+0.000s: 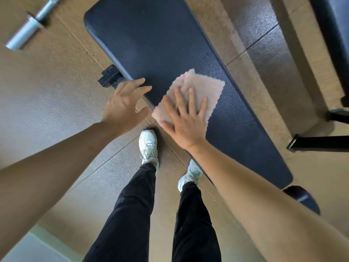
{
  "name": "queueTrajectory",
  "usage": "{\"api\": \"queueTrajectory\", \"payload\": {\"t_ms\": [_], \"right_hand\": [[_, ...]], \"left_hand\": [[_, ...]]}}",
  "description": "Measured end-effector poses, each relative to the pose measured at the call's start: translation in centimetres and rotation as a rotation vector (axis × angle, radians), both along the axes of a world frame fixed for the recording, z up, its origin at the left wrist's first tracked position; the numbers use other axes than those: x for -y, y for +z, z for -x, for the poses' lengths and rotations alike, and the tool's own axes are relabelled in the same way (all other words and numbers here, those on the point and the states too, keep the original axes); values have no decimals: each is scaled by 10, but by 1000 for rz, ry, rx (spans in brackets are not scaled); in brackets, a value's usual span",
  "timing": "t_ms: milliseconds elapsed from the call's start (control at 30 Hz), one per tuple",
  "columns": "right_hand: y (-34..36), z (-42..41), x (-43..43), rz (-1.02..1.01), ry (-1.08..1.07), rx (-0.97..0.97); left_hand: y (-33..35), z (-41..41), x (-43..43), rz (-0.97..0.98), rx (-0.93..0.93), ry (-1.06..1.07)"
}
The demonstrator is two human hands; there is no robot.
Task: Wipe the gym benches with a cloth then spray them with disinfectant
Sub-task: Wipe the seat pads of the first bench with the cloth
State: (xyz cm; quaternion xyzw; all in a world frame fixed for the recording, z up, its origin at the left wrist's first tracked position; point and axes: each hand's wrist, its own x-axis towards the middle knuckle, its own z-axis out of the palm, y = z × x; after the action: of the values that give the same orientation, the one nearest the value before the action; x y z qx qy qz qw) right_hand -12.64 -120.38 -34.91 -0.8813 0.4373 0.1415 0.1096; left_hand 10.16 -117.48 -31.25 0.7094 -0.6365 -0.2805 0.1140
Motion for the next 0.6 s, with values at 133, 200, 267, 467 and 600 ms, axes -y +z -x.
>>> {"api": "queueTrajectory", "payload": {"t_ms": [133,200,267,467,600], "right_hand": [[4,-11,-23,-31,52,-25],[7,-13,-17,-44,57,-14],[8,-13,-2,-19,73,-1],[-2,-26,91,-6,-135,-19],[-4,-40,147,21,-314,-37]], "left_hand": [[-5,-21,15,72,79,48],[-6,-31,29,44,158,67],[-9,-41,43,-12,208,80],[-14,-58,57,-88,198,90],[-15,-58,57,-96,197,101]]}}
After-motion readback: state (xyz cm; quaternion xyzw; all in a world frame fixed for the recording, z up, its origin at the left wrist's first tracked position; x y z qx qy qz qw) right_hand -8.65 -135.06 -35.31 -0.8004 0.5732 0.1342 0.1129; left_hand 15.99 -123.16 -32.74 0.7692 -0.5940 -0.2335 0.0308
